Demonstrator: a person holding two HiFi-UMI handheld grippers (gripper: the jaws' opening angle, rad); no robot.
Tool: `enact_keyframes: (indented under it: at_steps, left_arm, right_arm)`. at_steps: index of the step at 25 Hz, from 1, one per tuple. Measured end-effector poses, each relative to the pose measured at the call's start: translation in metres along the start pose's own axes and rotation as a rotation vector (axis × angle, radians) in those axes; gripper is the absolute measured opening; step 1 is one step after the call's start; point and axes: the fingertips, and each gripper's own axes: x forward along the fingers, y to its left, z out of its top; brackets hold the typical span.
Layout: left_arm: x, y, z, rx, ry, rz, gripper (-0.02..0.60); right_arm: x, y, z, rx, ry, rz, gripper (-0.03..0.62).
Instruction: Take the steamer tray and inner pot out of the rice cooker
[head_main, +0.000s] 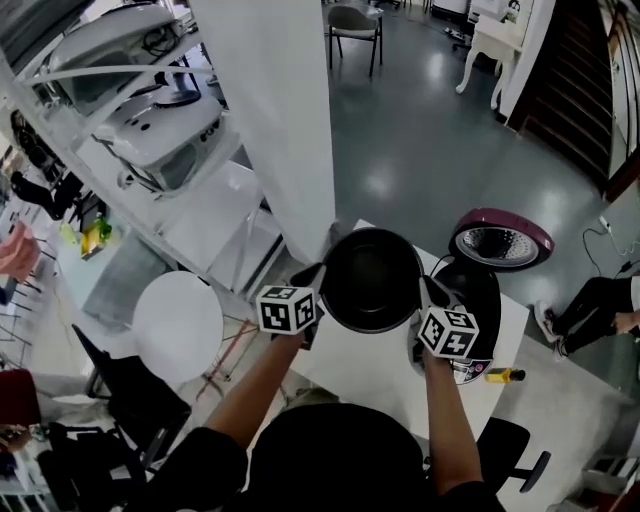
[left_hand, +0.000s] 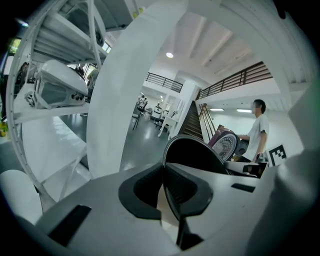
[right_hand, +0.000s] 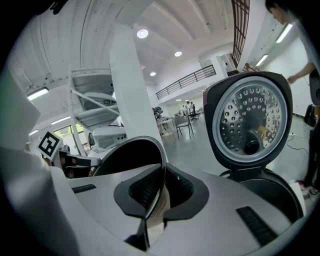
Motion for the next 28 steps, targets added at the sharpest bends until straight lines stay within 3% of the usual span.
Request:
enact_keyframes:
  at_steps: [7,15,28]
  left_arm:
    - [0.022,0.043,-0.016,-0.040,0.065,-0.024,0.020]
    - [0.045,0.073,-0.065,-0.090,0.170,-0.050,0.020]
    - [0.079,0.095,-0.116,-0.080,0.298,-0.079,0.020]
  right_arm:
    - [0.032,0.011,-0.029,0.028,0.049,-0.048,0.018]
    - [0.056,0.004,-0.082,0.061,0.138,-0.134,0.018]
    - [0.076,-0.017,-0.146,0.077,0.282,-0.209,0.018]
